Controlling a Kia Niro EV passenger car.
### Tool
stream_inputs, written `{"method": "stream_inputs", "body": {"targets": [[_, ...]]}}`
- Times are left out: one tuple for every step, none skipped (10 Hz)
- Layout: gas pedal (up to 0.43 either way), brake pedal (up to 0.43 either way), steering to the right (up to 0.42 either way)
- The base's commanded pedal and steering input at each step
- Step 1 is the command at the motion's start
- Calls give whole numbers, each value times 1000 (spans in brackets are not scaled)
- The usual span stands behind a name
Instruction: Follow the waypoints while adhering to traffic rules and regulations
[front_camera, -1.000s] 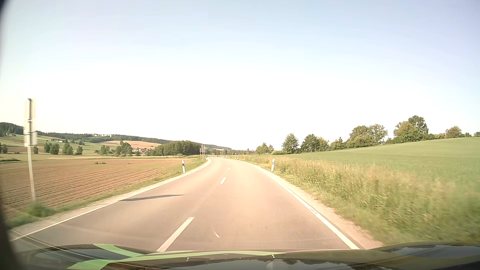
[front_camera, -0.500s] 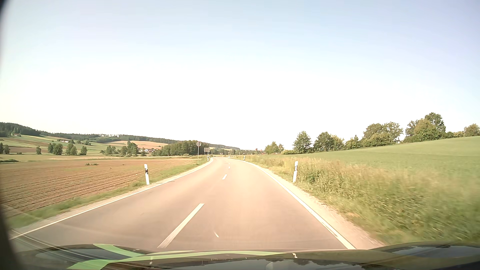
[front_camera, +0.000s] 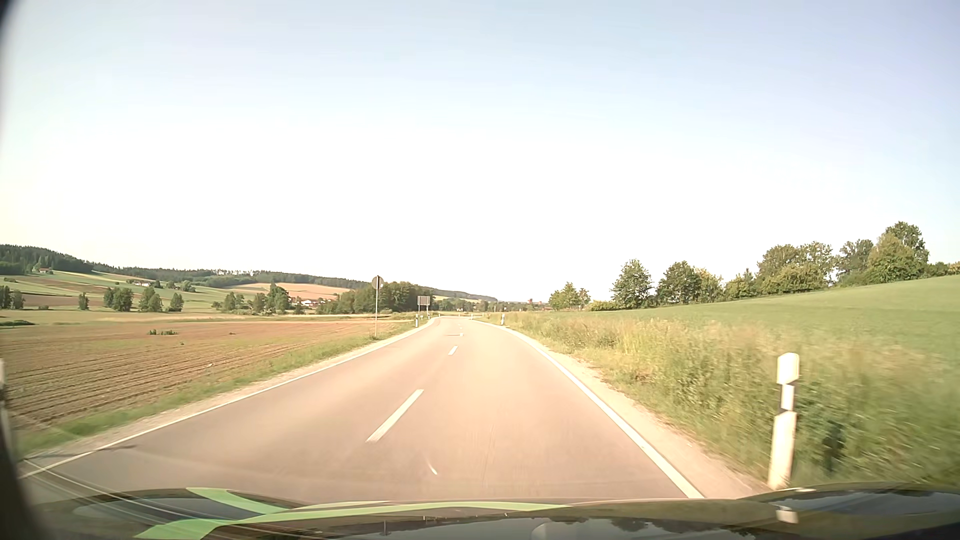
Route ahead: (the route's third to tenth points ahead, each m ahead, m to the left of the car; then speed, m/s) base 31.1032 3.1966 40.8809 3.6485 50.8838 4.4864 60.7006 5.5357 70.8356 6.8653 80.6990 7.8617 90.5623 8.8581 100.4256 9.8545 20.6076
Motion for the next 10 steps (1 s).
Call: {"method": "stream_inputs", "body": {"targets": [[189,0,-19],[189,0,-19],[138,0,-18],[87,0,-18],[20,0,-18],[0,0,-18],[0,0,-19],[0,0,-17],[0,0,-15],[0,0,-14]]}}
